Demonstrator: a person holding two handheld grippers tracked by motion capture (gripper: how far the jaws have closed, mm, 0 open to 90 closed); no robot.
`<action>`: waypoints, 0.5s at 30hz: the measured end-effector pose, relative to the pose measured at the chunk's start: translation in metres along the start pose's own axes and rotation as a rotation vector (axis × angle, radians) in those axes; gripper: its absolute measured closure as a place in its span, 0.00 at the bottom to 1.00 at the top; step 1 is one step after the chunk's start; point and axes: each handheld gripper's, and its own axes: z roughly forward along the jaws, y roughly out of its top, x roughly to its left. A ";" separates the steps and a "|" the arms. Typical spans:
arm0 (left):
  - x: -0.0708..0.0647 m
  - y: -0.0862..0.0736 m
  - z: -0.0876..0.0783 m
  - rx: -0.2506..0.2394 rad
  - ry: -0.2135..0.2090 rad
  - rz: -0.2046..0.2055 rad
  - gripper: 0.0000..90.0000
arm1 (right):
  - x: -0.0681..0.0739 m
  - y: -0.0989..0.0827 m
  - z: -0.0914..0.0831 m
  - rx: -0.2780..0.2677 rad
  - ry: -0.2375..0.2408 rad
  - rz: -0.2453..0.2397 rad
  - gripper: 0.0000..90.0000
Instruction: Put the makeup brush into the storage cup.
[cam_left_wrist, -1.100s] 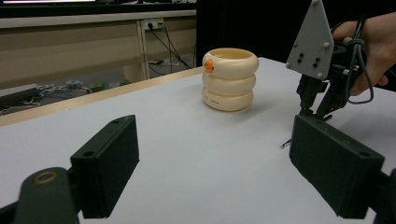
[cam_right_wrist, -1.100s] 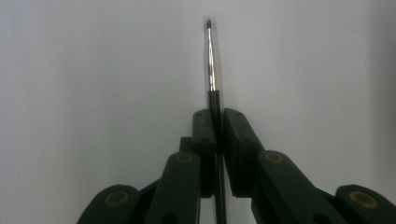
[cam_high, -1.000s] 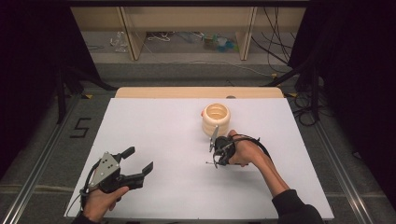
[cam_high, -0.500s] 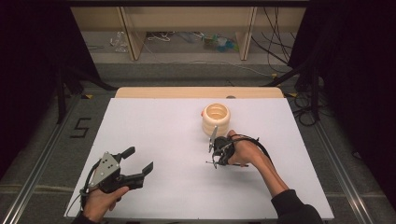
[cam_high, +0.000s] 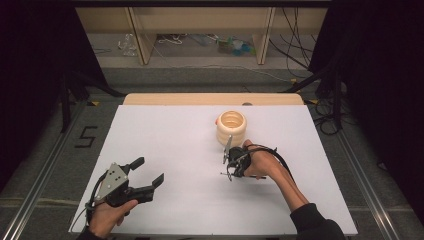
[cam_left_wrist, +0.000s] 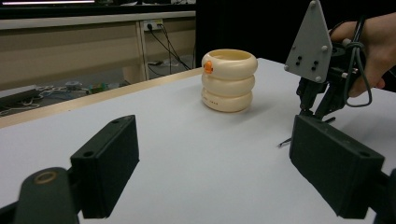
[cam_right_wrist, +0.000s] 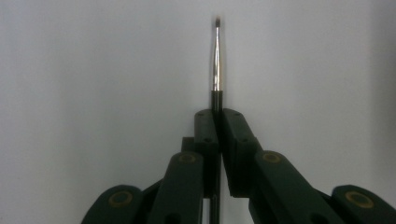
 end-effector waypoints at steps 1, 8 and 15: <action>0.000 0.000 0.000 -0.001 -0.001 -0.009 0.18 | 0.000 0.000 0.000 -0.006 0.000 -0.004 0.95; 0.002 0.000 0.000 -0.005 0.003 -0.014 0.18 | 0.000 -0.004 -0.016 -0.086 -0.005 0.039 0.95; 0.001 0.000 -0.001 -0.004 0.004 -0.001 0.18 | -0.004 -0.011 -0.034 -0.194 -0.077 0.105 0.95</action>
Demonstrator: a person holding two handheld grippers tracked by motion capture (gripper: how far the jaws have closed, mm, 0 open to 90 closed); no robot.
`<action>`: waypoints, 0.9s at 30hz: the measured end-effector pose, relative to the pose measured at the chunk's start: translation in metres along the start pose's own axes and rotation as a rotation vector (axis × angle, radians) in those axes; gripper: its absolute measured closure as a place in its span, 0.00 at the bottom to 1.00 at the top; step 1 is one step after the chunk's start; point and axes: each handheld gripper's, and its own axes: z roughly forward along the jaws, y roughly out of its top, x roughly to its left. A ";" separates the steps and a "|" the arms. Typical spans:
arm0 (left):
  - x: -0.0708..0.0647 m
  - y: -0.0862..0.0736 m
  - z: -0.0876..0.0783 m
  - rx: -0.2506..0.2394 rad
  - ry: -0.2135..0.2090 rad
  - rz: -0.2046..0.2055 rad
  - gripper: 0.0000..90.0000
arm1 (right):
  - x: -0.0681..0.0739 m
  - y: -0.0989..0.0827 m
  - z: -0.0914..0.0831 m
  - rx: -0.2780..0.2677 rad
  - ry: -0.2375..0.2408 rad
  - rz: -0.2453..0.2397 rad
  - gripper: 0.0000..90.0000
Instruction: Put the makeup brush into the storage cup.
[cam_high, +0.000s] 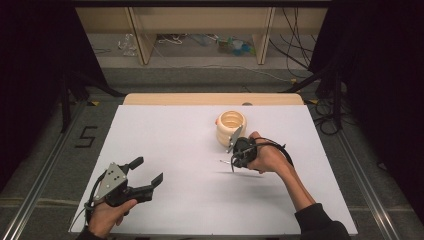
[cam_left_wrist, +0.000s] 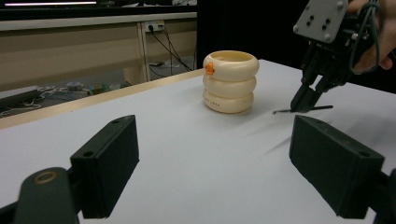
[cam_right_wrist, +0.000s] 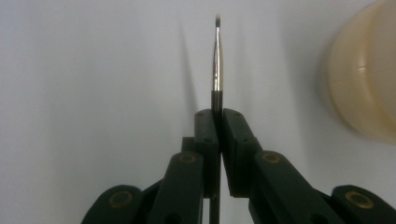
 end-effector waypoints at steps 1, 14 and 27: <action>0.000 0.000 0.000 0.000 0.000 0.000 0.18 | -0.002 -0.001 -0.003 -0.025 -0.008 0.012 0.95; 0.000 0.000 0.000 0.001 -0.001 0.002 0.18 | -0.008 -0.008 -0.027 -0.270 -0.051 0.069 0.95; 0.000 0.000 0.000 0.003 -0.002 0.005 0.18 | -0.019 -0.015 -0.049 -0.529 -0.120 0.150 0.95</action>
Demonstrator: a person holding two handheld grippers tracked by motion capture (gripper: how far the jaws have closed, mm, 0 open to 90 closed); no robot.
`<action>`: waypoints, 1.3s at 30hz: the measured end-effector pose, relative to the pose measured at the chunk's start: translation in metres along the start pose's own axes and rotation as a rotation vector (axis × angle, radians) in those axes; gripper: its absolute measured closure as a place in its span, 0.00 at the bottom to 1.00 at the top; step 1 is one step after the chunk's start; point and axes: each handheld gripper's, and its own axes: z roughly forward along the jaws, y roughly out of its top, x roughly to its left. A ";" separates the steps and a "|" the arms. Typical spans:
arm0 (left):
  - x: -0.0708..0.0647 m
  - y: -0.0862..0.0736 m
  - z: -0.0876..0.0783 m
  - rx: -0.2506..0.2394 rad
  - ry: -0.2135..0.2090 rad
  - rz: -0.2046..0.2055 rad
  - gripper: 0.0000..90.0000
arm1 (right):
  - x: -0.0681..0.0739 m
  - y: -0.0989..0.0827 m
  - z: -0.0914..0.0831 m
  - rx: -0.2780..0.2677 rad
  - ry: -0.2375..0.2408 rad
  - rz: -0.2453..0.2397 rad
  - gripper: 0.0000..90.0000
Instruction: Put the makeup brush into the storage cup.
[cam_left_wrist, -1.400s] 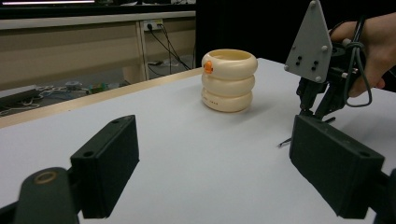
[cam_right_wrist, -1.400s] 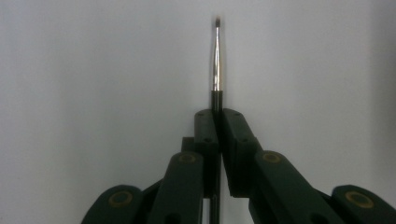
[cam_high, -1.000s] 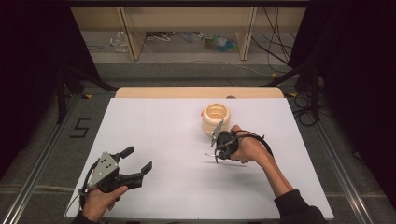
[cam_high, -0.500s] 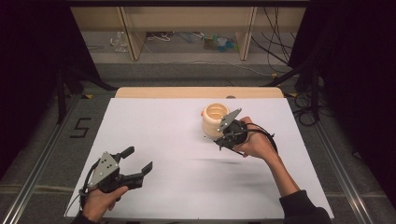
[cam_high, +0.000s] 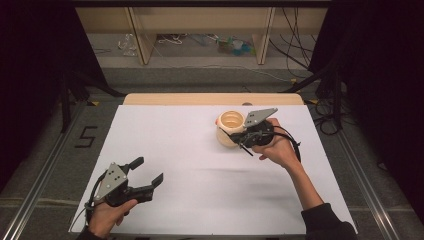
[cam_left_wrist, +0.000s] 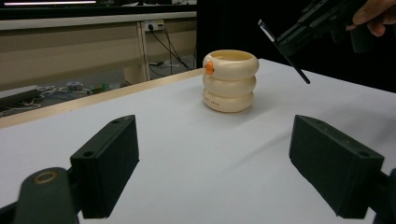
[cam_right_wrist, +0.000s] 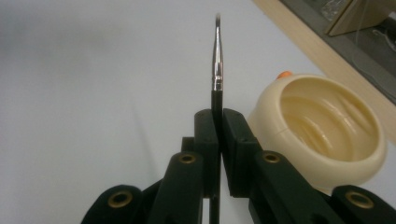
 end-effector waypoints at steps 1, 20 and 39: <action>0.000 0.000 0.000 0.001 0.001 0.000 0.18 | -0.001 0.000 -0.001 -0.024 -0.007 0.012 0.95; -0.001 -0.001 0.001 0.006 -0.001 0.001 0.18 | -0.009 0.007 -0.020 -0.201 -0.118 0.069 0.95; -0.001 -0.002 0.002 0.014 0.002 -0.003 0.18 | -0.025 0.013 -0.021 -0.272 -0.154 0.124 0.95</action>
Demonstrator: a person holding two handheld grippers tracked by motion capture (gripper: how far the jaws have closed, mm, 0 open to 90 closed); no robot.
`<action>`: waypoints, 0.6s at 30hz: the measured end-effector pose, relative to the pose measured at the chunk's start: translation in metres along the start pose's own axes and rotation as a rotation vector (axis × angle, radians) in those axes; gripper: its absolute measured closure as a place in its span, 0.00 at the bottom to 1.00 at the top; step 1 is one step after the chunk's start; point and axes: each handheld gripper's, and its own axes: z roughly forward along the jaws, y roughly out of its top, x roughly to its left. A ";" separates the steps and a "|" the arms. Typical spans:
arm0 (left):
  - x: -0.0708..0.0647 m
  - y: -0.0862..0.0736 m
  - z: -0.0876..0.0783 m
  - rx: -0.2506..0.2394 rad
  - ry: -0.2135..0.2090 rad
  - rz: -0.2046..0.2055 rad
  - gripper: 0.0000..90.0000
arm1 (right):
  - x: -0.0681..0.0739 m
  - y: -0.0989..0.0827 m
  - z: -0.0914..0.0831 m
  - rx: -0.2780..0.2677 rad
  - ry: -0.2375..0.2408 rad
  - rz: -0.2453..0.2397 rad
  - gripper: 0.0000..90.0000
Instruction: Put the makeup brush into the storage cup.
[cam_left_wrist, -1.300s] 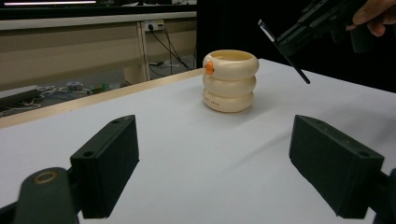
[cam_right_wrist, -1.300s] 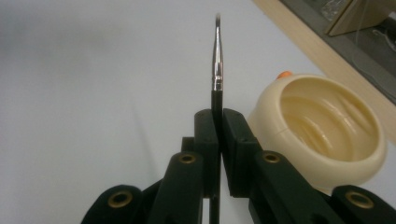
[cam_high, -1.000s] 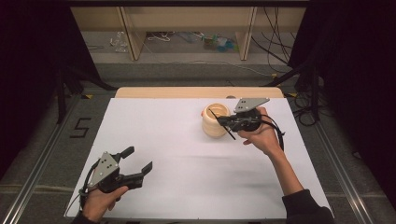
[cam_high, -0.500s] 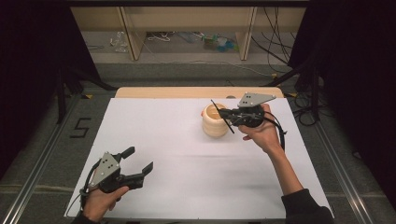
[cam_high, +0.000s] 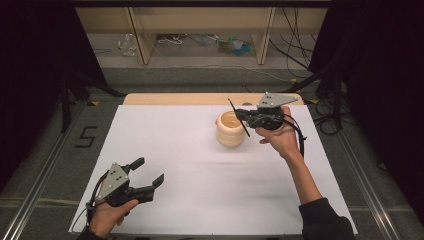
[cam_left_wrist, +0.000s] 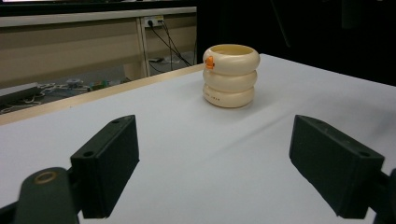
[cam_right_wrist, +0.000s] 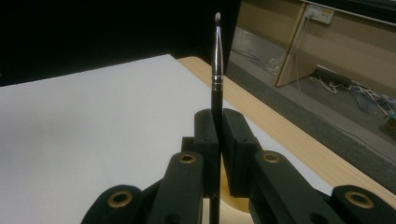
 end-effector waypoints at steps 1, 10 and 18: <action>0.000 0.000 0.000 0.000 0.000 -0.001 0.18 | -0.002 0.000 0.000 -0.007 0.004 -0.008 0.95; 0.000 0.000 0.000 -0.004 0.002 0.003 0.18 | -0.004 0.003 0.004 -0.021 -0.009 0.022 0.95; -0.001 0.001 0.000 0.002 -0.002 0.012 0.18 | -0.008 0.005 0.013 -0.023 -0.015 0.026 0.95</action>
